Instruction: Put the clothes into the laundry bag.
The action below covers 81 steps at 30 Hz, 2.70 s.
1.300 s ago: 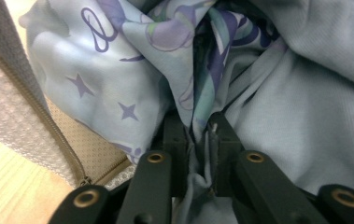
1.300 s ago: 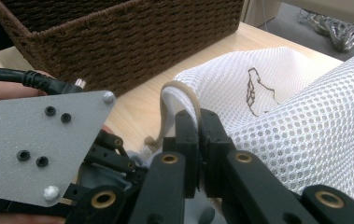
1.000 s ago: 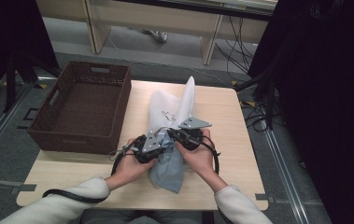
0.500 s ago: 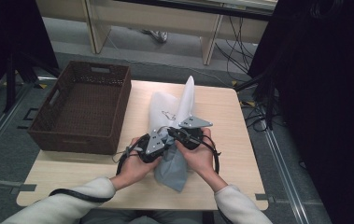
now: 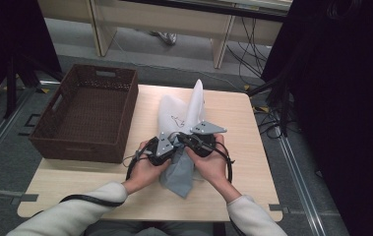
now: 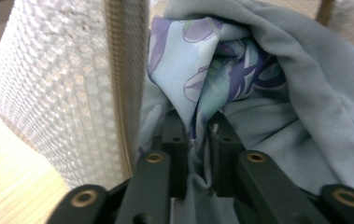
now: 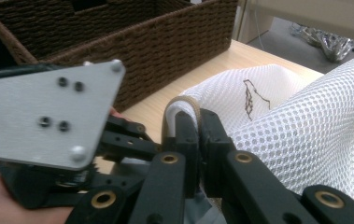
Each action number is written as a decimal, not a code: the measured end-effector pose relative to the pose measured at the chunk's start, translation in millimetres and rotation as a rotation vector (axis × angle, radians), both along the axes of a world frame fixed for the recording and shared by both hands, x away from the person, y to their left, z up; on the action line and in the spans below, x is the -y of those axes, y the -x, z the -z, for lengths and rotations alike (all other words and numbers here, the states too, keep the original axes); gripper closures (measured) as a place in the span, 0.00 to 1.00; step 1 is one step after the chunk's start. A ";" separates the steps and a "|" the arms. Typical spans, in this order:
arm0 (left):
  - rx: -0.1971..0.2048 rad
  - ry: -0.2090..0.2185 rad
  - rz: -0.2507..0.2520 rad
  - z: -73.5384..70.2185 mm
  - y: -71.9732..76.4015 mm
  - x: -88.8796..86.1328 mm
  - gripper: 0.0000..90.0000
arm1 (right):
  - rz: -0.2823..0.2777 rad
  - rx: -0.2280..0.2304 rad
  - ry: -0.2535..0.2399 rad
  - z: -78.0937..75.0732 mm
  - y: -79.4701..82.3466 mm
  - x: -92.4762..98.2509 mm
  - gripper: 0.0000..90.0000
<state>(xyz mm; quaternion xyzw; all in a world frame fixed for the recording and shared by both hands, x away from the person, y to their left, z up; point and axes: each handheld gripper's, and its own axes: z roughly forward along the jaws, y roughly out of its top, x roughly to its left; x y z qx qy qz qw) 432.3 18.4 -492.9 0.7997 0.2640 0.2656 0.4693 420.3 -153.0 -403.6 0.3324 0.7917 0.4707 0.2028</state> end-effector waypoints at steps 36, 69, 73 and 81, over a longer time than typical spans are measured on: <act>-0.074 -0.058 0.121 10.0 27.8 25.8 0.88 | 0.008 -0.027 -0.001 -0.5 -0.4 0.4 0.98; 0.097 0.007 -0.048 3.0 -12.8 25.2 0.87 | 0.002 -0.005 -0.050 -4.6 1.0 -0.4 0.98; 0.104 -0.008 -0.051 4.5 -12.5 26.0 0.83 | -0.011 0.000 -0.040 -5.6 -0.7 2.9 0.98; 0.064 -0.022 0.054 -5.1 13.4 5.2 0.53 | 0.017 -0.013 -0.037 -3.5 -3.6 7.5 0.98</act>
